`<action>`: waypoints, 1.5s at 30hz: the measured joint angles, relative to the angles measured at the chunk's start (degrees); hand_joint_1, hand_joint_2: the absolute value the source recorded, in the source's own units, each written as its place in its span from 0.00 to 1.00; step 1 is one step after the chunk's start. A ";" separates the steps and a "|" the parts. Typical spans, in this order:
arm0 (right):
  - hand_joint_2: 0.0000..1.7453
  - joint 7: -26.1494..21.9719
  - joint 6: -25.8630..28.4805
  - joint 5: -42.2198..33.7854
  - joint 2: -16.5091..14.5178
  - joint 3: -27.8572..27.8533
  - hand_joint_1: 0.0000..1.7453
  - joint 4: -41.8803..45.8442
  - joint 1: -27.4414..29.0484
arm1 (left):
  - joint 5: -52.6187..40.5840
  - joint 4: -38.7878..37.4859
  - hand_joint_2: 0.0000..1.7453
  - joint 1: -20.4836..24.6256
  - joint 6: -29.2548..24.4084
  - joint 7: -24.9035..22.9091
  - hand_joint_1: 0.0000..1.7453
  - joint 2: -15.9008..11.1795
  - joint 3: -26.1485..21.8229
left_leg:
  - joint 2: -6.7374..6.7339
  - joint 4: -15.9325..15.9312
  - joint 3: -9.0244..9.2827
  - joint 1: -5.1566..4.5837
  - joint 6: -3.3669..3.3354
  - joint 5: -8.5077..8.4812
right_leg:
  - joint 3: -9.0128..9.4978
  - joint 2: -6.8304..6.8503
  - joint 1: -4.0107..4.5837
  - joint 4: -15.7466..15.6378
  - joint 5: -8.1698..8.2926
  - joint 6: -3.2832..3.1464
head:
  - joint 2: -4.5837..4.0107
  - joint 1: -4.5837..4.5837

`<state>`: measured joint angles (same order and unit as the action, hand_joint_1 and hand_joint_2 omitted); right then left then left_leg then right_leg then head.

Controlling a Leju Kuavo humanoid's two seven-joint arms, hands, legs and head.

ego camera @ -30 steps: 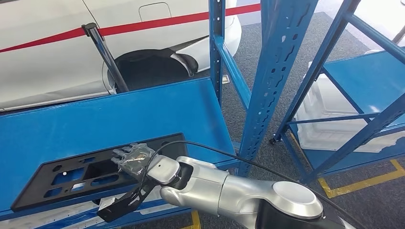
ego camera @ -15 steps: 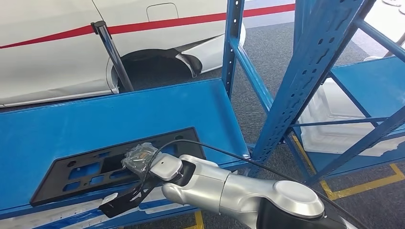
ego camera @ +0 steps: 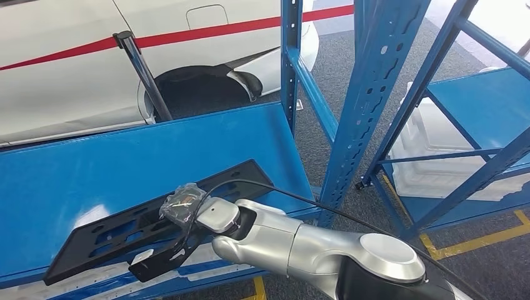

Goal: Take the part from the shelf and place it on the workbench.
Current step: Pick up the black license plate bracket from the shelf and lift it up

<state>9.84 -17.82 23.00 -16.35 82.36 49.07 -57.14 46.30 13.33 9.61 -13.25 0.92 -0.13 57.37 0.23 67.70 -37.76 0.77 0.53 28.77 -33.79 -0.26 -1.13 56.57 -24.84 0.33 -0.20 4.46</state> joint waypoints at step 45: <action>1.00 7.27 17.19 26.57 4.19 -3.11 1.00 6.69 1.76 | -1.96 0.00 1.00 -0.22 0.00 5.27 0.00 -0.13 0.15 | 0.22 -13.83 6.95 -0.22 -3.13 -4.66 | -8.00 -0.14 0.04 15.63 -5.79 1.98 | 0.00 -0.37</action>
<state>17.11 -0.63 49.58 -12.16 79.24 55.76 -55.38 44.34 13.33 9.39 -13.26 6.19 -0.26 57.52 0.45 53.87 -30.81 0.55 -2.60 24.11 -41.79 -0.40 -1.09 72.20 -30.63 2.31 -0.20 4.10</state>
